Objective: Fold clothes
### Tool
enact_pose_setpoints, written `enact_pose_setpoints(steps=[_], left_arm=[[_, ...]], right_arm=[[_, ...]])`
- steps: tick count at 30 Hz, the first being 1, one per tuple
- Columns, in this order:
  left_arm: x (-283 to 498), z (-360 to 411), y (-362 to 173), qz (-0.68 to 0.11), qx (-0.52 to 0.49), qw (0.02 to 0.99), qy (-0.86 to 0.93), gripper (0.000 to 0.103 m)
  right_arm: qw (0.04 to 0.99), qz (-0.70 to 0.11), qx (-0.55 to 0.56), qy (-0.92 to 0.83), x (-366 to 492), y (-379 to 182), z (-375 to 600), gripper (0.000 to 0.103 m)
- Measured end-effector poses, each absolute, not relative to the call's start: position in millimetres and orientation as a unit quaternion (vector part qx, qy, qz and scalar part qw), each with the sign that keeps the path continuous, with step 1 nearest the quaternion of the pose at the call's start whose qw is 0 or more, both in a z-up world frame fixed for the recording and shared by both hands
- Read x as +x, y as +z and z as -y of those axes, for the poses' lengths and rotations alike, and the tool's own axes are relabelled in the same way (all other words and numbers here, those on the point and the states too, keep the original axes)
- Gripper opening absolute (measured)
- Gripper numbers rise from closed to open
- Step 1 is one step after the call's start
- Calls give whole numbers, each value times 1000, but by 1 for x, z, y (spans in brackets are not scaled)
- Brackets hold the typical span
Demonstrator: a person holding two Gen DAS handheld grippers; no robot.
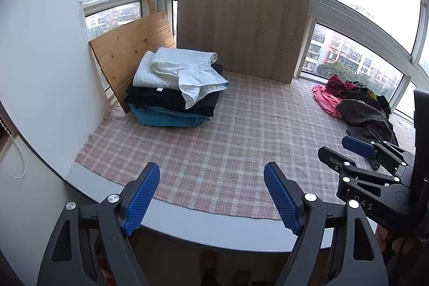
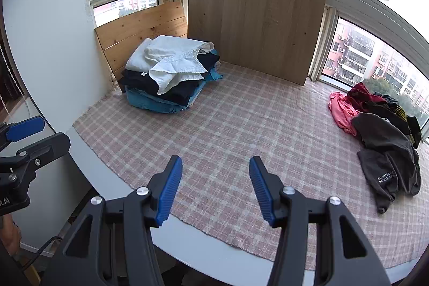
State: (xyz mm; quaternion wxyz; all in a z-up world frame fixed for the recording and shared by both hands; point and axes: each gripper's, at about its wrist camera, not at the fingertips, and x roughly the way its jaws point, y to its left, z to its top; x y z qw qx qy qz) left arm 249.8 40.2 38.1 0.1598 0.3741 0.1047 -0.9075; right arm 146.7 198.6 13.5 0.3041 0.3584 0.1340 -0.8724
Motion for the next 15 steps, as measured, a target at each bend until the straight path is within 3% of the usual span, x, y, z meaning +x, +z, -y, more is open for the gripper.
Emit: enact_pose_setpoints(steps=[15], left_arm=[[254, -57, 50, -89, 355, 151, -918, 80]], right_arm=[[298, -137, 353, -876, 147, 16, -203, 52]])
